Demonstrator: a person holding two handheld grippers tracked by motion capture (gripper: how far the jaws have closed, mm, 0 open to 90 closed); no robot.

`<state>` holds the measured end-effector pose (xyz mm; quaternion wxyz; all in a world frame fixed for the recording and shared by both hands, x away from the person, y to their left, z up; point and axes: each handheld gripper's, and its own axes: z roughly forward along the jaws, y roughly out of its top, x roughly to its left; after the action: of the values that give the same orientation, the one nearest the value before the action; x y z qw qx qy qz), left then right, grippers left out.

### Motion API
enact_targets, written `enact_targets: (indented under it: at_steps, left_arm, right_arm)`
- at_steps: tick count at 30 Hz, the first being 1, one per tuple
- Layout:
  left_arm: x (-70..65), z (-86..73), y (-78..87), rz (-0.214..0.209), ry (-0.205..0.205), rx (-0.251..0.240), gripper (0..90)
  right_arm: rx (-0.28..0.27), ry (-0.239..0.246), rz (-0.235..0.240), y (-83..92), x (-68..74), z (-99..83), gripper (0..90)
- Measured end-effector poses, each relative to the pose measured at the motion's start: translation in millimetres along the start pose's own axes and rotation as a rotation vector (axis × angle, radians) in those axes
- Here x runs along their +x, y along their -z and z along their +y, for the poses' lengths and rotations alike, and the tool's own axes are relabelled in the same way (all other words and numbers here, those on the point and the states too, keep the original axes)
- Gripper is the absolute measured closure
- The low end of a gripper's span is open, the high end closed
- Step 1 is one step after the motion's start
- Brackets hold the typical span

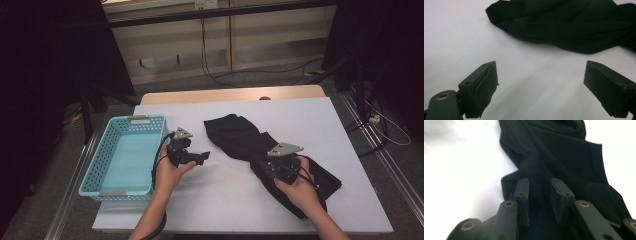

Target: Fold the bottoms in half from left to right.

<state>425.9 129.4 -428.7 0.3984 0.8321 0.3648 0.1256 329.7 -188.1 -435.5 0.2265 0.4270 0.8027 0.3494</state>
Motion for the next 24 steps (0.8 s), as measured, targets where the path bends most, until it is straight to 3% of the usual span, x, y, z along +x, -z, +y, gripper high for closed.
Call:
enact_targets:
  at_steps: [5,9,12,14,16,19,21,24]
  left_arm:
    - [-1.1,-0.6,-0.1,-0.002,0.003,0.003,11.9]
    - [-0.8,-1.5,-0.6,-0.004,0.008,0.0,11.9]
    - [-0.3,-1.2,-0.4,-0.007,0.01,0.0,11.9]
    - [-0.2,-1.2,-0.8,-0.004,0.013,-0.004,11.9]
    - [0.8,-1.0,-0.9,-0.002,0.008,-0.003,11.9]
    - [0.5,-1.4,-1.6,-0.003,0.013,0.003,11.9]
    - [0.4,-1.7,-1.6,0.001,0.009,0.001,11.9]
    - [0.6,-1.0,-0.4,0.006,0.02,-0.01,11.9]
  right_arm:
    - [-0.028,0.033,0.017,5.4,12.1,5.0,68.7]
    - [-0.022,0.077,0.042,-3.4,27.0,11.2,69.2]
    - [0.019,0.124,-0.015,-19.1,32.1,11.1,65.0]
    - [0.043,0.114,-0.035,-27.4,30.7,8.7,65.7]
    - [0.058,0.116,-0.026,-31.0,30.3,6.1,67.3]
    - [0.051,0.115,-0.024,-31.1,28.8,4.9,75.7]
    - [0.038,0.12,-0.01,-30.3,27.5,4.8,84.9]
    - [0.012,0.078,0.051,-25.5,28.3,6.6,87.6]
